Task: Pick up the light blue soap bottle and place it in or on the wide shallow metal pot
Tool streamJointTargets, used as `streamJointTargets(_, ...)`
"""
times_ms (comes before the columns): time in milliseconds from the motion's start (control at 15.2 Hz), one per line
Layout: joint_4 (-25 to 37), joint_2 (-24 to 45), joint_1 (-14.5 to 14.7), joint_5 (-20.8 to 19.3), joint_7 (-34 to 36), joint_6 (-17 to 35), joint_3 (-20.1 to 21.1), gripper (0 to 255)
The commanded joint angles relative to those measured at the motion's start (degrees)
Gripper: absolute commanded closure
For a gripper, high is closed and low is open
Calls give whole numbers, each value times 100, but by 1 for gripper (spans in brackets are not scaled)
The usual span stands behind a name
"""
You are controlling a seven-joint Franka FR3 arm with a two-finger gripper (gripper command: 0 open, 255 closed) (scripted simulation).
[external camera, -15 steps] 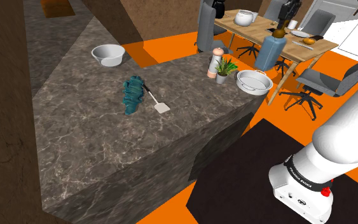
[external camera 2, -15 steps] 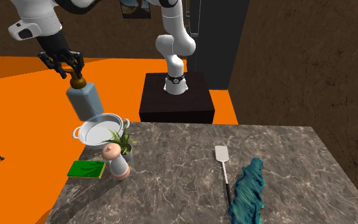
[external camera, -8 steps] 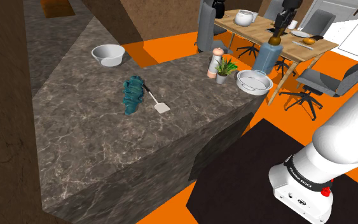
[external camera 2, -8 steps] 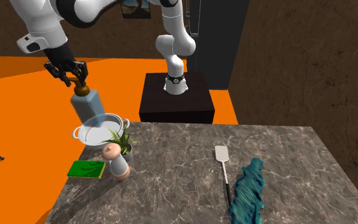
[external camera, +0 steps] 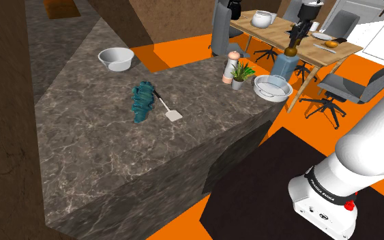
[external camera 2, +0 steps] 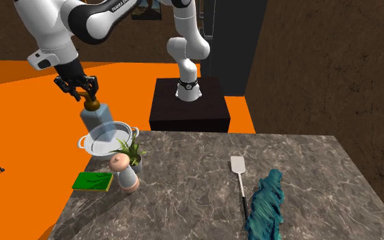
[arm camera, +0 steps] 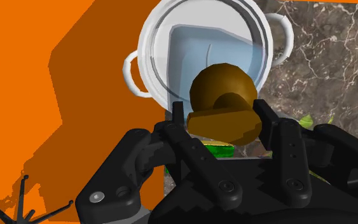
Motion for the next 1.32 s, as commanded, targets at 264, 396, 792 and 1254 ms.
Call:
streamJointTargets(264,-47,-4,1,0,-1,51,0,255)
streamJointTargets(396,-48,-5,1,0,-1,51,0,0)
streamJointTargets(792,132,-15,-1,-6,3,-138,-2,0)
streamJointTargets(1254,693,4,-16,-2,3,-682,-8,0)
